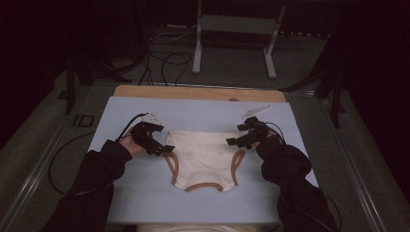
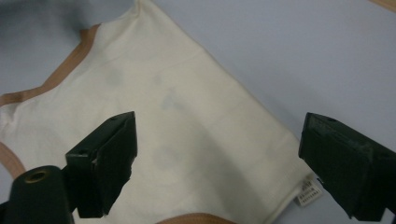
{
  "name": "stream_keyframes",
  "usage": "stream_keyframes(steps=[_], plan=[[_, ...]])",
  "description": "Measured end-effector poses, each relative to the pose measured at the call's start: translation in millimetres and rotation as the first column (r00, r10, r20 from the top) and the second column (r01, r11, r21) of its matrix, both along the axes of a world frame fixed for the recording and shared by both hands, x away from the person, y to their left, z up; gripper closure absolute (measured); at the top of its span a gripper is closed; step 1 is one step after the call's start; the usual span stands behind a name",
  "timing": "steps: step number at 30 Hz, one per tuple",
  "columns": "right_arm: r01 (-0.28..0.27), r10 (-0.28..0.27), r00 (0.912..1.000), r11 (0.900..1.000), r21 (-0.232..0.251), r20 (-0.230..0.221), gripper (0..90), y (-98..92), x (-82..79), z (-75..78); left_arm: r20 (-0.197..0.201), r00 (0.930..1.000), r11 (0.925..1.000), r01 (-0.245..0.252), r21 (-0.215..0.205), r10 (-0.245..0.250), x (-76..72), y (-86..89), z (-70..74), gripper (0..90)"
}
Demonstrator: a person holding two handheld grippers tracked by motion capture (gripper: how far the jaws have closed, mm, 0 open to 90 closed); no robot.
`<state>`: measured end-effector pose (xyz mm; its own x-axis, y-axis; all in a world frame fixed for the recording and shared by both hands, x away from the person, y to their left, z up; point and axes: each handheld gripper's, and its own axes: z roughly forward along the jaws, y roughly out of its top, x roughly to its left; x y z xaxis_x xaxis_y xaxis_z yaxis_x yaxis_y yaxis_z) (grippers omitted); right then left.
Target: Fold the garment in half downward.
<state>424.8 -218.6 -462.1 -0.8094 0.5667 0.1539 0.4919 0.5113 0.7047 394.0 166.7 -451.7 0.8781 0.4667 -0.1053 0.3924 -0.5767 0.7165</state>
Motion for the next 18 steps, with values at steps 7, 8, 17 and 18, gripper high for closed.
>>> stream_keyframes(steps=[7, 8, 17, 18], plan=[[-0.040, 0.040, 0.9990, 0.999, -0.012, 0.020, 10.5, 12.8, -3.0, 8.1, 0.046, 0.9982, 0.9986, 0.040, -0.033, -0.039, -16.8, -3.5, 8.9, 0.0], [-0.047, 0.048, 0.9985, 0.999, -0.011, 0.027, 10.4, 14.9, -3.1, 8.8, 0.050, 0.9977, 0.9983, 0.048, -0.034, -0.046, -19.1, -4.3, 9.7, 0.0], [-0.089, 0.090, 0.9940, 0.996, -0.019, 0.062, 10.4, 34.0, -3.6, 17.3, 0.078, 0.9938, 0.9963, 0.081, -0.028, -0.079, -39.5, -9.1, 8.5, 0.0], [-0.091, 0.092, 0.9940, 0.996, -0.016, 0.059, 10.4, 36.0, -3.5, 17.7, 0.077, 0.9936, 0.9961, 0.084, -0.026, -0.082, -41.8, -9.8, 7.6, 0.0]])
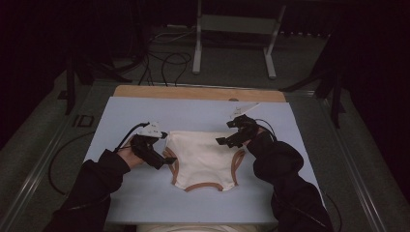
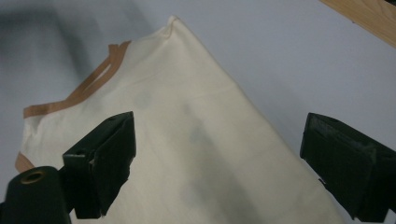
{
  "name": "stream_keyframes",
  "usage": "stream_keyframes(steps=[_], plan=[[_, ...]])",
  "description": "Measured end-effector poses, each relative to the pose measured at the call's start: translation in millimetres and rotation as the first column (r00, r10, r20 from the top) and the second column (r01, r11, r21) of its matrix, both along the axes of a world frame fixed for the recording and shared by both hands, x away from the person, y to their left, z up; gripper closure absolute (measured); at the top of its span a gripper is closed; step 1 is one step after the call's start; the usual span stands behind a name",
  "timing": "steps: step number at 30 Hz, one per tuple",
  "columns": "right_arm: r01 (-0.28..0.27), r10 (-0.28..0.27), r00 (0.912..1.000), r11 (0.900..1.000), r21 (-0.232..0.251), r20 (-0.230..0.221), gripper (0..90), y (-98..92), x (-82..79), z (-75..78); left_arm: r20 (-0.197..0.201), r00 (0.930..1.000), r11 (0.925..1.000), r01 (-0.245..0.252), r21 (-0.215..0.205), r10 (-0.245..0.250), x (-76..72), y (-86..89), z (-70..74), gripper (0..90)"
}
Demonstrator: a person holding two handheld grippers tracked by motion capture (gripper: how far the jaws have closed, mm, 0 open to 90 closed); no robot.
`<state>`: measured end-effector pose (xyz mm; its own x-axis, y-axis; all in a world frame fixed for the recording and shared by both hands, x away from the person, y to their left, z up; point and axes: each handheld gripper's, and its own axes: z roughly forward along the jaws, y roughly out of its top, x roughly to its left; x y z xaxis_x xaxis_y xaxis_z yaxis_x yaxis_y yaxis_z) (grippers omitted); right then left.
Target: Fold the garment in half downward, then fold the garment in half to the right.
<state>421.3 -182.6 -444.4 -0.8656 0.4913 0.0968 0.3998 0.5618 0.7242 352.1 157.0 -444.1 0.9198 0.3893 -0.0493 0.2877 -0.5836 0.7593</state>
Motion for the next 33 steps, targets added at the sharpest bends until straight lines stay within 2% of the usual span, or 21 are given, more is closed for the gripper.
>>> stream_keyframes(steps=[4, 7, 11, 12, 13, 18, 27, 30, 32, 33], plan=[[-0.013, 0.013, 0.9999, 1.000, 0.003, 0.004, 10.5, 7.6, 0.7, 1.1, 0.000, 1.0000, 0.9999, 0.009, -0.008, -0.009, -6.9, -1.1, -2.8, 0.0], [-0.021, 0.021, 0.9997, 1.000, 0.011, 0.011, 10.5, 12.7, 0.2, 0.8, 0.015, 0.9999, 0.9997, 0.007, -0.022, -0.007, -10.9, -1.1, -6.2, 0.0], [-0.039, 0.039, 0.9992, 0.999, -0.007, 0.008, 10.4, 21.9, 0.4, -1.1, 0.025, 0.9996, 0.9995, 0.017, -0.028, -0.017, -16.0, -1.0, -12.4, 0.0], [-0.047, 0.047, 0.9988, 0.999, -0.009, 0.012, 10.4, 24.1, 0.8, -1.4, 0.015, 0.9997, 0.9993, 0.019, -0.031, -0.018, -17.1, -1.3, -14.0, 0.1], [-0.049, 0.049, 0.9987, 0.999, -0.010, 0.013, 10.4, 26.7, 0.9, -1.8, 0.011, 0.9998, 0.9994, 0.019, -0.028, -0.019, -18.3, -1.7, -15.3, 0.1], [-0.068, 0.068, 0.9976, 0.998, -0.010, 0.011, 10.4, 39.5, 2.6, -5.3, 0.048, 0.9984, 0.9995, 0.030, -0.011, -0.030, -25.4, -3.5, -20.3, 0.1], [-0.084, 0.084, 0.9965, 0.996, -0.018, 0.003, 10.5, 53.6, 8.2, -9.2, 0.050, 0.9982, 0.9994, 0.034, -0.005, -0.034, -27.7, -3.8, -26.2, 0.1], [-0.083, 0.083, 0.9965, 0.996, -0.009, 0.000, 10.5, 56.4, 9.6, -8.8, 0.053, 0.9974, 0.9988, 0.048, 0.006, -0.049, -30.3, -5.1, -27.1, 0.1], [-0.085, 0.085, 0.9964, 0.996, -0.011, 0.003, 10.5, 59.4, 10.7, -8.2, 0.046, 0.9968, 0.9978, 0.066, -0.005, -0.066, -31.9, -6.6, -27.2, 0.1], [-0.092, 0.092, 0.9957, 0.996, -0.013, 0.005, 10.5, 60.9, 11.8, -7.7, 0.060, 0.9957, 0.9975, 0.070, 0.001, -0.070, -33.6, -7.6, -27.6, 0.1]])
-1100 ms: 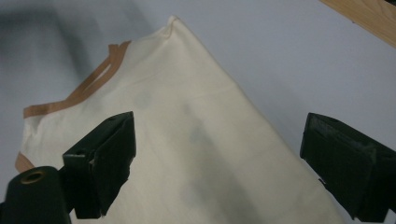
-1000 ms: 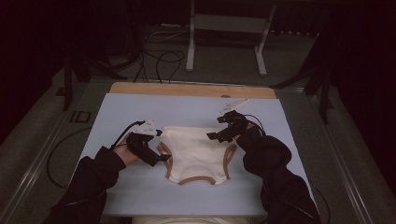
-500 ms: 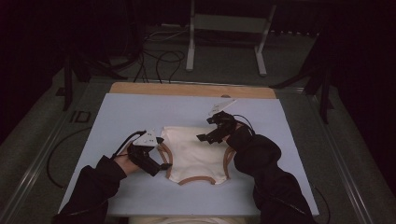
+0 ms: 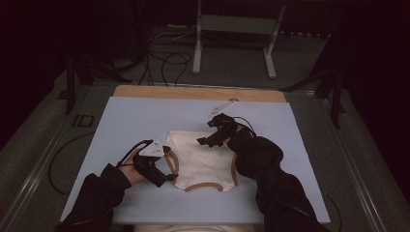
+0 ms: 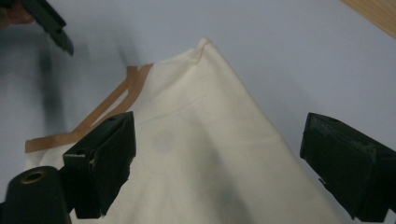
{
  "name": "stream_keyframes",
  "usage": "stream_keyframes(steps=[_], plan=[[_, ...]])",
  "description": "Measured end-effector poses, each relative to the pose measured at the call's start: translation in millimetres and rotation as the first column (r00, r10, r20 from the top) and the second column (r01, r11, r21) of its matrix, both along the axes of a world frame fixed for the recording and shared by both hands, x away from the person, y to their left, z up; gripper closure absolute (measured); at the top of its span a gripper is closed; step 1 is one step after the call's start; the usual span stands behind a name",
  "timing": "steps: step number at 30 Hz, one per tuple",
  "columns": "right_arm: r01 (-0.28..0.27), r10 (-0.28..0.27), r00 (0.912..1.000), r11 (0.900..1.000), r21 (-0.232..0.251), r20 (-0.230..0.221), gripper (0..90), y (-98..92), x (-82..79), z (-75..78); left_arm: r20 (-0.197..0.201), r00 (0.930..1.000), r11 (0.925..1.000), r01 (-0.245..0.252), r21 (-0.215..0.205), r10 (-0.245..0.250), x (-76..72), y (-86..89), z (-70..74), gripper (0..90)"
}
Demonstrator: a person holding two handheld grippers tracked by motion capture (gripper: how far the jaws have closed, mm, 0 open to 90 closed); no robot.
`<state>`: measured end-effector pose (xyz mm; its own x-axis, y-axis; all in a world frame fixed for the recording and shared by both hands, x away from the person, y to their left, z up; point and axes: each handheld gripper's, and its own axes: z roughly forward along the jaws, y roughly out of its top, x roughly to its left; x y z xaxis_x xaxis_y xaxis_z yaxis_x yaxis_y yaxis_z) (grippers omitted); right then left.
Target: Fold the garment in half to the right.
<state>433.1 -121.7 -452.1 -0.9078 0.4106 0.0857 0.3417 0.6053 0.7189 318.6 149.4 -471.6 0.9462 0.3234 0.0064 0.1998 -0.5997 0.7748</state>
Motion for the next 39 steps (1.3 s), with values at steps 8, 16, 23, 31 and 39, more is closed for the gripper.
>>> stream_keyframes(steps=[8, 16, 23, 31, 39], plan=[[-0.020, 0.020, 0.9998, 1.000, -0.017, -0.003, 10.5, 17.7, 6.1, -0.2, -0.009, 0.9964, 0.9947, 0.085, 0.059, -0.084, -6.9, -8.1, -5.6, 0.2], [-0.053, 0.053, 0.9985, 0.998, -0.041, -0.011, 10.5, 45.9, 9.8, -5.6, -0.008, 0.9902, 0.9827, 0.140, 0.122, -0.140, -12.6, -18.4, -13.1, 1.8], [-0.075, 0.075, 0.9971, 0.996, -0.052, -0.018, 10.5, 68.2, 15.5, -11.8, -0.018, 0.9870, 0.9743, 0.160, 0.158, -0.160, -13.4, -26.0, -21.0, 2.7], [-0.077, 0.075, 0.9961, 0.996, -0.048, -0.047, 10.5, 83.0, 22.6, -23.7, -0.010, 0.9857, 0.9637, 0.166, 0.209, -0.168, -12.7, -31.4, -29.2, 3.5], [-0.091, 0.087, 0.9945, 0.993, -0.074, -0.059, 10.5, 92.8, 23.8, -30.2, 0.015, 0.9853, 0.9590, 0.162, 0.232, -0.170, -13.0, -35.0, -36.3, 14.2]])
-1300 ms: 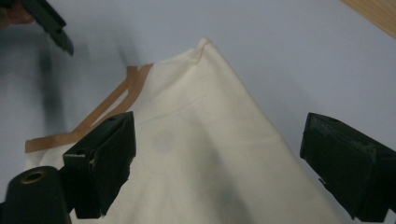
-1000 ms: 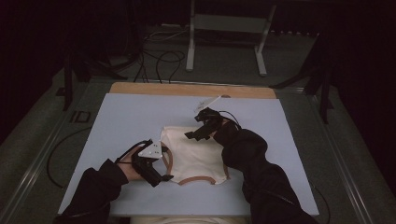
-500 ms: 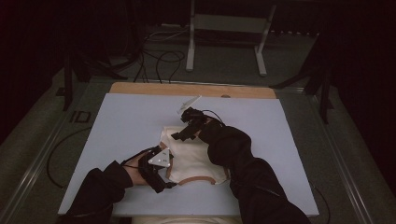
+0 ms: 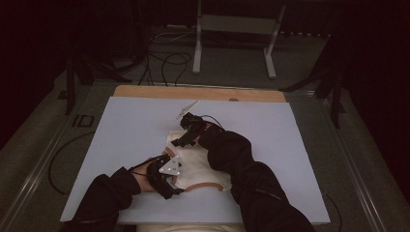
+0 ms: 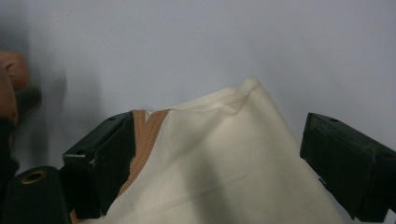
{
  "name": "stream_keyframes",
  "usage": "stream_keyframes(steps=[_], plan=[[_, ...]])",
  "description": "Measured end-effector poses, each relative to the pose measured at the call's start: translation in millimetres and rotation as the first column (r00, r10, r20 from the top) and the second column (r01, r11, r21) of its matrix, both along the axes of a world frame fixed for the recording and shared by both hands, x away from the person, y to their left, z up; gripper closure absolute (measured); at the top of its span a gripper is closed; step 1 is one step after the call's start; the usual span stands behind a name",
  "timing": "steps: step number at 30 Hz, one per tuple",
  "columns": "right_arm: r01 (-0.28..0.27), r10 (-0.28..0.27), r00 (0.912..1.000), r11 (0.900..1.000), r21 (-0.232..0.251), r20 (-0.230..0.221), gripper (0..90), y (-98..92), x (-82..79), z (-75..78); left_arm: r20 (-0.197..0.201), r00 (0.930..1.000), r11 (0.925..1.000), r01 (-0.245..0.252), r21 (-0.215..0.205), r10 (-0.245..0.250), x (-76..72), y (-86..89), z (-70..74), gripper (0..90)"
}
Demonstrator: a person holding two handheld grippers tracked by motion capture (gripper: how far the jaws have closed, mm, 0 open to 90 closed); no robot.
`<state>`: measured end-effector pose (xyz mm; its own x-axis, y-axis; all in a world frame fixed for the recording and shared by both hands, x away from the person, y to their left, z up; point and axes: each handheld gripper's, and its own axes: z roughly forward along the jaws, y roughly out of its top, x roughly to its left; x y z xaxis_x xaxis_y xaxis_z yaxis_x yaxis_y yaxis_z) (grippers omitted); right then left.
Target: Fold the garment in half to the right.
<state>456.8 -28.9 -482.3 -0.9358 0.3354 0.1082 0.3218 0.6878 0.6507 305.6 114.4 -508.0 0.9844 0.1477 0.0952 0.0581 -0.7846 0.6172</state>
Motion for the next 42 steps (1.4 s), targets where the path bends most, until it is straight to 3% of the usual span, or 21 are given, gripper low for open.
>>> stream_keyframes(steps=[3, 5, 9, 12, 14, 17, 19, 22, 29, 36, 40, 42], plan=[[0.001, -0.001, 1.0000, 1.000, -0.001, -0.006, 10.5, 1.9, -0.4, -0.3, 0.005, 0.9999, 0.9997, 0.014, 0.022, -0.014, -0.8, -3.8, -2.0, 16.5], [0.003, -0.003, 1.0000, 1.000, -0.001, -0.008, 10.5, 2.3, -0.4, -0.1, -0.011, 0.9996, 0.9993, 0.026, 0.028, -0.025, -0.4, -4.1, -4.2, 17.3], [-0.001, 0.001, 1.0000, 1.000, 0.000, -0.006, 10.6, 2.9, 0.1, 0.2, -0.024, 0.9995, 0.9998, 0.018, 0.009, -0.018, 1.5, -3.5, -5.5, 19.2], [-0.002, 0.002, 1.0000, 1.000, -0.006, -0.006, 10.6, 3.9, 1.3, -0.8, -0.006, 0.9999, 0.9999, 0.014, 0.005, -0.014, 2.5, -5.2, -5.0, 24.0], [-0.001, 0.001, 0.9999, 1.000, -0.005, -0.013, 10.6, 5.2, 1.3, -1.1, 0.021, 0.9998, 1.0000, -0.003, 0.004, 0.003, 3.1, -6.9, -3.5, 30.6], [-0.004, 0.004, 0.9999, 1.000, -0.001, -0.012, 10.6, 6.6, 2.2, -1.0, 0.020, 0.9992, 0.9993, -0.036, -0.015, 0.036, 6.9, -6.9, -3.7, 44.1], [-0.007, 0.006, 0.9999, 1.000, -0.002, -0.009, 10.6, 7.8, 2.6, -0.9, 0.011, 0.9994, 0.9993, -0.033, -0.019, 0.033, 8.6, -6.5, -3.6, 46.6], [-0.006, 0.006, 0.9999, 1.000, -0.004, -0.012, 10.6, 10.0, 2.6, -0.7, 0.032, 0.9987, 0.9991, -0.040, -0.011, 0.041, 7.7, -8.9, -1.9, 58.6], [-0.011, 0.011, 0.9998, 1.000, 0.001, -0.014, 10.6, 14.6, 6.0, -4.3, 0.002, 1.0000, 1.0000, -0.006, -0.004, 0.006, 6.8, -11.7, -2.0, 82.5], [-0.011, 0.011, 0.9998, 1.000, 0.003, -0.019, 10.6, 20.2, 9.6, -6.5, 0.005, 1.0000, 0.9997, -0.005, 0.024, 0.005, 5.1, -14.1, 0.6, 87.0], [-0.011, 0.011, 0.9998, 1.000, -0.001, -0.018, 10.6, 22.2, 11.5, -7.1, -0.003, 0.9996, 0.9996, -0.027, -0.008, 0.027, 5.1, -13.6, 2.8, 87.1], [-0.002, 0.002, 0.9996, 1.000, -0.007, -0.027, 10.6, 23.1, 12.3, -7.1, 0.018, 0.9992, 0.9992, -0.036, -0.019, 0.037, 3.9, -12.8, 4.0, 87.1]])
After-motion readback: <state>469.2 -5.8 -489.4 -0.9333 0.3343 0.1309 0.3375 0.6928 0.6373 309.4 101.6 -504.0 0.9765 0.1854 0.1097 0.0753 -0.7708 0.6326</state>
